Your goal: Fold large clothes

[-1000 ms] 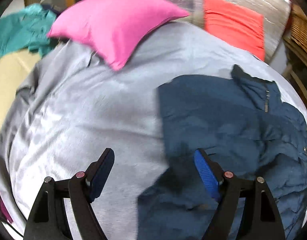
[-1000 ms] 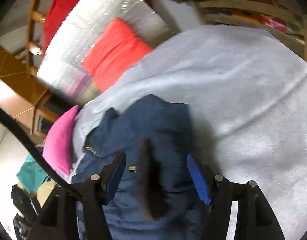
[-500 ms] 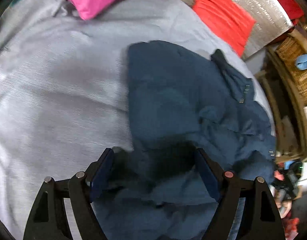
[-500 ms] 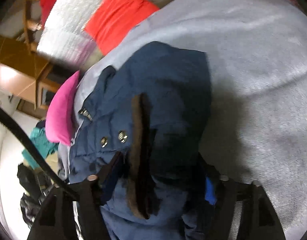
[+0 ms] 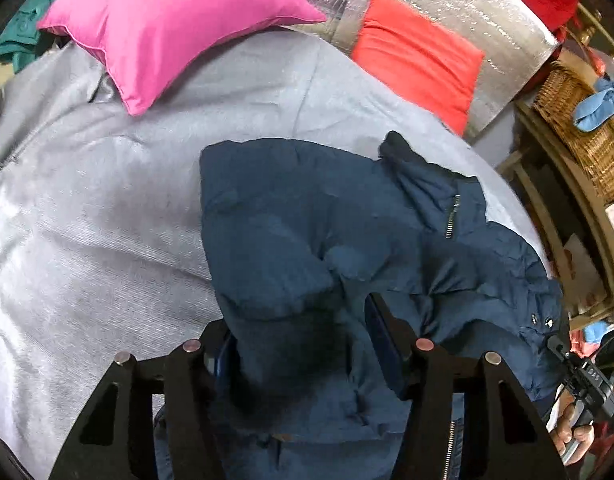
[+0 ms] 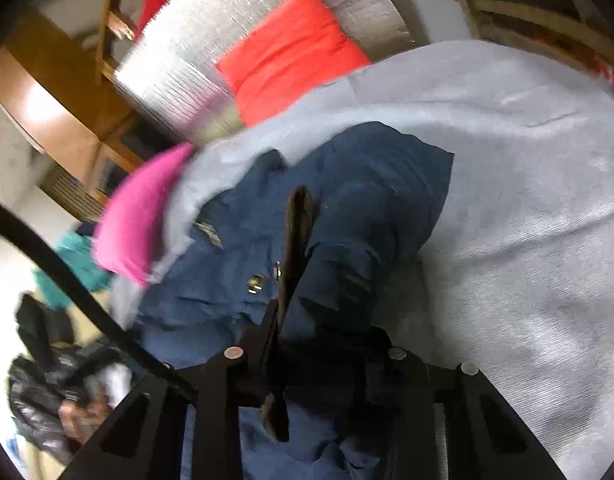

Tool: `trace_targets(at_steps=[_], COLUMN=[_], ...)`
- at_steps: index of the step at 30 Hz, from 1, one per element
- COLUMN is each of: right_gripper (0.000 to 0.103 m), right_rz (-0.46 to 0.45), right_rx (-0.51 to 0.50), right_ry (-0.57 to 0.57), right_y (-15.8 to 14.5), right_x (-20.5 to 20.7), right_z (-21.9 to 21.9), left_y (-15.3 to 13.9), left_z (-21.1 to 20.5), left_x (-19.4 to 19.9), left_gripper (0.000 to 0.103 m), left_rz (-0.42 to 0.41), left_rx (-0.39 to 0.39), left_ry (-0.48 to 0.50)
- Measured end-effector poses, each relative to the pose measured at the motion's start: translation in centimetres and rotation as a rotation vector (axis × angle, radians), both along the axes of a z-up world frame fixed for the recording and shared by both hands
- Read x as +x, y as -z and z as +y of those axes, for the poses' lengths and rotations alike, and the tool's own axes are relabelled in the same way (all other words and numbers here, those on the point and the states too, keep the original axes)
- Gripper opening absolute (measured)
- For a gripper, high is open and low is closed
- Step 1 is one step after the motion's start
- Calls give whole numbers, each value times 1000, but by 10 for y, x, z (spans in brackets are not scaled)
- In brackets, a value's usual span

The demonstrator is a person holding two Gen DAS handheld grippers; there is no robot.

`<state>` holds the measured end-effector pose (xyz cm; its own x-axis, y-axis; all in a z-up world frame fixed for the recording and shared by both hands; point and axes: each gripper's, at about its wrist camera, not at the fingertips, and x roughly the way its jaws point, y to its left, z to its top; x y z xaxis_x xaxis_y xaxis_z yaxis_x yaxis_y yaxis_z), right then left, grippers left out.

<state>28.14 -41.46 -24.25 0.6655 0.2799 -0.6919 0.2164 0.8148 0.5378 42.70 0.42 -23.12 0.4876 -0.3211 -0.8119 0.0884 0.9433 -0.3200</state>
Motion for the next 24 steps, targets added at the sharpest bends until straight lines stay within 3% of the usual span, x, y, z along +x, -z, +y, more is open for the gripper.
trace_targets(at_steps=[2,5,7,9,16,19,21,23,24], right_gripper=[36,48,65,77,81,82,82,63,46], right_rz=[90,109,80,35,40,50,25,16,28], right_rx=[39,134,113,103,246,273,235,221,202], right_ry=[39,80,112,164,252,239,226,165,144], right_y=[19,15,4,-7,18,33,31,26,25], right_x=[5,1,-2,0,41,63,70,75,78], right_z=[-13,-31,-40,-51,-85,-85,-79,-71,-66], left_y=[17,26,20,14,22,32,36,34,33], left_z=[3,18,26,33,54,52,51,47,43], left_x=[7,10,10,10,30,40,45,44,46], left_gripper=[59,61,64,73,75,75,75,75,74], left_rz=[72,139,136,112,123,138,141,129,124], left_rx=[29,-45,-64,-68,-98,-123,-153,-168,-168], left_ry=[-29,-58,-73,-93,-116,-99,-90,-77,-68])
